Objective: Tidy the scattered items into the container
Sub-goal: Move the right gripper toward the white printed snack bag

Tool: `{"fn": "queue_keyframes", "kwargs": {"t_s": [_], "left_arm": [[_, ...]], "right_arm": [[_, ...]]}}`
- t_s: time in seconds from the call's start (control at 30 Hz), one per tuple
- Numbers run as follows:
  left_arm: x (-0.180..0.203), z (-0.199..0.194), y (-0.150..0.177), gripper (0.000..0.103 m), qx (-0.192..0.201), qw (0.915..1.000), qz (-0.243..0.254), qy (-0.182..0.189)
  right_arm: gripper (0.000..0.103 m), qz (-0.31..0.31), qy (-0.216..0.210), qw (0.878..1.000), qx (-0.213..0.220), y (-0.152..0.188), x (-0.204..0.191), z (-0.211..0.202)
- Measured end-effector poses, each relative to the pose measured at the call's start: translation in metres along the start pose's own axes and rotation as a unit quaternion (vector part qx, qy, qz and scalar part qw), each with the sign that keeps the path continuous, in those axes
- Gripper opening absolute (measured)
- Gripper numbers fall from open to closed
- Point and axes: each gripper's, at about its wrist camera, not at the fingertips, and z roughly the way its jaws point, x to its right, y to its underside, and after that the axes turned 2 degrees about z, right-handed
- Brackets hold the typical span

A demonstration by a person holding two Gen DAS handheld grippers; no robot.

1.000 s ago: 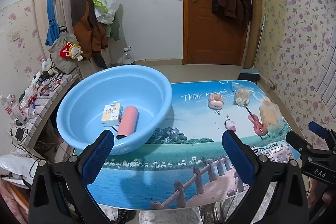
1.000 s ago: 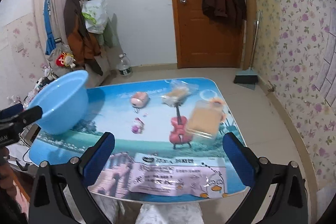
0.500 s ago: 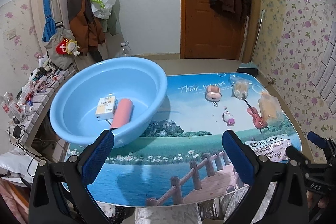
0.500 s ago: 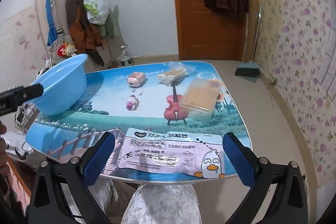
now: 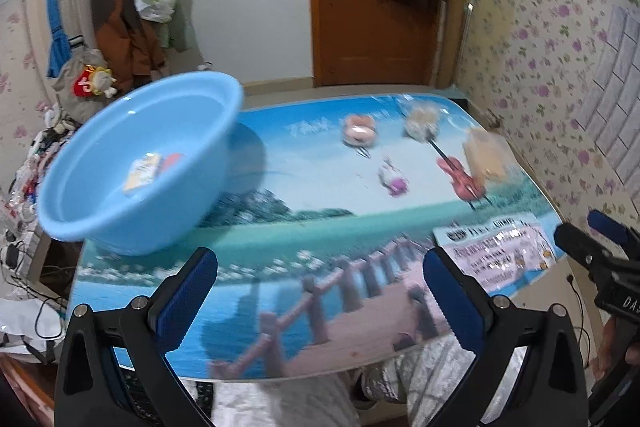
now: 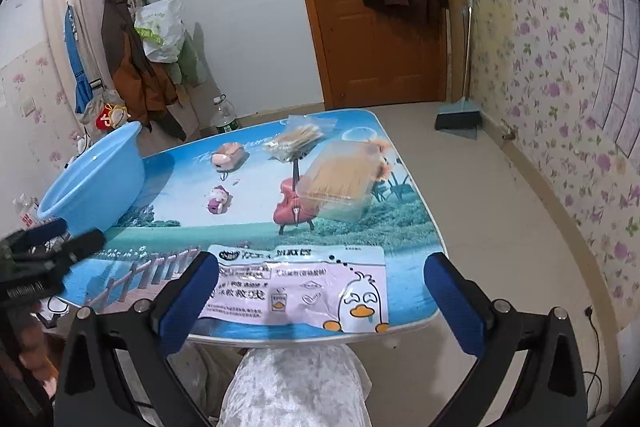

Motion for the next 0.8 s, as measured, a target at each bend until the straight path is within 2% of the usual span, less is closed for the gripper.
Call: {"fn": "queue_keyframes", "kwargs": {"t_s": [0.2,0.47,0.8], "left_arm": [[0.028,0.018,0.007,0.103,-0.006,0.9988,0.043,-0.022],[0.045,0.043,0.007,0.103,-0.02,0.9972,0.065,-0.031],[0.052,0.061,0.001,0.103,-0.022,0.9953,0.082,-0.047]], "right_arm": [[0.103,0.011,0.032,0.999,-0.005,0.005,0.019,0.003],[0.103,0.017,0.035,0.999,-0.008,0.01,0.029,0.007],[0.103,0.037,-0.004,0.999,-0.017,0.012,0.033,0.018]]}}
